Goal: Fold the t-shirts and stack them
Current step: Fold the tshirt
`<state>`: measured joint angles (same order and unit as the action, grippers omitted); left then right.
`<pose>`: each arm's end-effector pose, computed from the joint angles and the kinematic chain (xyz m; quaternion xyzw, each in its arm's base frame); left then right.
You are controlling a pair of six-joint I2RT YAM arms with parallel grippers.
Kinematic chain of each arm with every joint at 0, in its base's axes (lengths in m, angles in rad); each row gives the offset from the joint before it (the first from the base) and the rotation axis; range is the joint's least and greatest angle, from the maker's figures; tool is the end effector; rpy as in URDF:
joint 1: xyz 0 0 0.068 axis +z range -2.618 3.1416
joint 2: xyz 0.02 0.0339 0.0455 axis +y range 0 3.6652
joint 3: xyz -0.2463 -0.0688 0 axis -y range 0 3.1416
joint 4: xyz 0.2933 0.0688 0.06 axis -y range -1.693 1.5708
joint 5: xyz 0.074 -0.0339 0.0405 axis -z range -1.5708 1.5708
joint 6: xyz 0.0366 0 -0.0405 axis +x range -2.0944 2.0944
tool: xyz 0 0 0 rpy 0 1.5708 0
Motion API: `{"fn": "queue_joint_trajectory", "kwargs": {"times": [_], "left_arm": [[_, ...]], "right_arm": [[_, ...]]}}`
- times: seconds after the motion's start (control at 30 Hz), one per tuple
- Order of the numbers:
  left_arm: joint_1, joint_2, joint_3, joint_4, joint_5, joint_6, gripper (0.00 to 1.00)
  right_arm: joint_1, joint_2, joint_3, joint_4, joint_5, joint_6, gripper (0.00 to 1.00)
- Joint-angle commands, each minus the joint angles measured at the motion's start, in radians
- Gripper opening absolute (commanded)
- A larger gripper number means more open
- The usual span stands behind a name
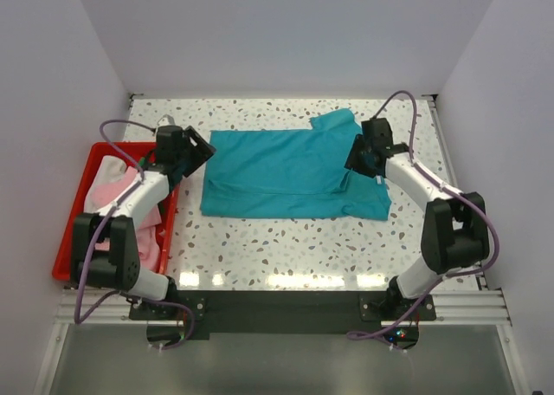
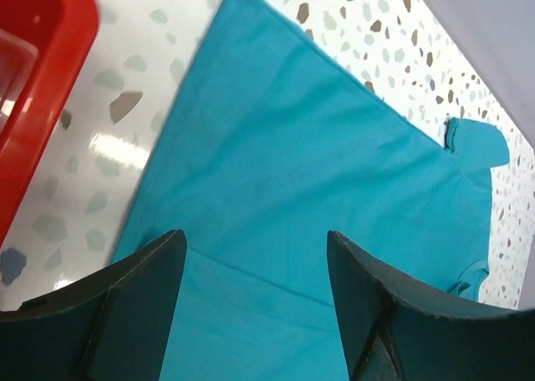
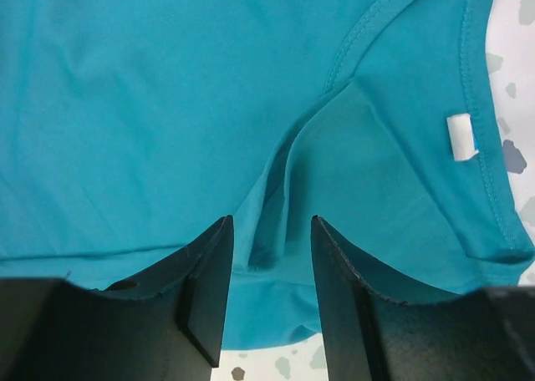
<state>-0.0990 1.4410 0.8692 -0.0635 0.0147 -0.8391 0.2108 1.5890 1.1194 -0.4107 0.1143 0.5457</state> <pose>0.3545 -0.0357 0.1838 -0.3197 0.8333 -0.2097 0.3992 0.3759 0.0762 0.1955 0.1756 0.9231 0.0748 0.3338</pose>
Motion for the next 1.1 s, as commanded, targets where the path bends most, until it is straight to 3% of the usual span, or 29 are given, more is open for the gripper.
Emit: {"fn": "queue_joint_trajectory", "kwargs": {"times": [0.0, 0.23, 0.4, 0.6, 0.77, 1.07], "left_arm": [[-0.018, 0.094, 0.16, -0.007, -0.004, 0.06, 0.72], [-0.031, 0.39, 0.506, -0.11, -0.156, 0.169, 0.64], [-0.031, 0.622, 0.753, -0.156, -0.182, 0.222, 0.54], [-0.034, 0.818, 0.987, -0.202, -0.185, 0.244, 0.51], [-0.036, 0.88, 1.007, -0.208, -0.202, 0.248, 0.51], [-0.036, 0.921, 0.996, -0.191, -0.208, 0.255, 0.51]], "right_arm": [[-0.01, 0.08, 0.116, 0.025, 0.06, -0.007, 0.45], [-0.039, 0.32, 0.393, 0.058, 0.039, -0.061, 0.45], [-0.067, 0.469, 0.593, 0.092, 0.031, -0.122, 0.45], [-0.074, 0.667, 0.845, 0.081, 0.027, -0.188, 0.46], [-0.077, 0.784, 1.009, 0.052, 0.024, -0.231, 0.5], [-0.103, 0.897, 1.111, 0.049, 0.036, -0.282, 0.56]]}}
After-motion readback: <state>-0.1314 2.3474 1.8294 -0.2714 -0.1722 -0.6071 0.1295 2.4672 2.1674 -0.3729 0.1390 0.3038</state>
